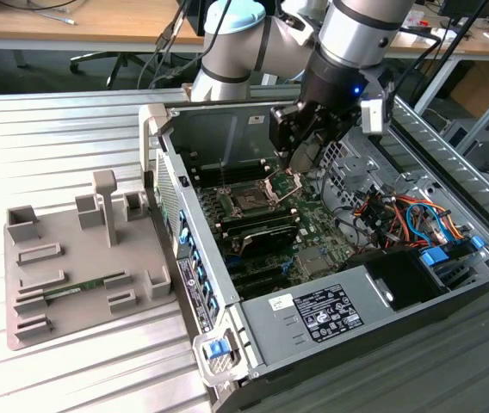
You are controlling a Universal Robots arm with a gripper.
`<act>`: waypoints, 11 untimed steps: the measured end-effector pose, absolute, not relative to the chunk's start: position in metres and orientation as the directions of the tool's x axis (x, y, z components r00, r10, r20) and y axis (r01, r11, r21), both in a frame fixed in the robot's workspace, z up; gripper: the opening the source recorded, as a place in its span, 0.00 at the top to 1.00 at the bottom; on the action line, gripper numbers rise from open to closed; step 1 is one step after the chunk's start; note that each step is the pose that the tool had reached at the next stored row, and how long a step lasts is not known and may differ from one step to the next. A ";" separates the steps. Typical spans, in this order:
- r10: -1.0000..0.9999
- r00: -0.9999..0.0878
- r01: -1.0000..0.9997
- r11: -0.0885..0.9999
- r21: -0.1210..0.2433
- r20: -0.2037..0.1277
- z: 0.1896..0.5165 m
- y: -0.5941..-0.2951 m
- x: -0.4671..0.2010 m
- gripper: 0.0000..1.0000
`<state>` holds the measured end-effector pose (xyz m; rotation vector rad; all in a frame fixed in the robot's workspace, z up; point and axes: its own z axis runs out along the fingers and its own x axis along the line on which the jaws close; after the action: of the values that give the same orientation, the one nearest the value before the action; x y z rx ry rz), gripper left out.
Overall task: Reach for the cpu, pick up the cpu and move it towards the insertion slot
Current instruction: 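Pick up the cpu and move it towards the insertion slot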
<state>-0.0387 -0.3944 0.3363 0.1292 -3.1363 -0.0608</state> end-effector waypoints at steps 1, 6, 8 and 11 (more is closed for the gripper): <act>-0.082 -0.997 -0.082 0.996 0.039 0.000 0.336 -0.394 -0.039 0.45; -0.082 -0.997 -0.082 0.996 0.039 0.000 0.334 -0.394 -0.039 0.45; -0.082 -0.997 -0.082 0.996 0.039 0.000 0.333 -0.394 -0.039 0.45; -0.082 -0.997 -0.082 0.996 0.039 0.000 0.330 -0.394 -0.039 0.45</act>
<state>-0.0387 -0.3944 0.3302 0.1293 -3.1363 -0.0608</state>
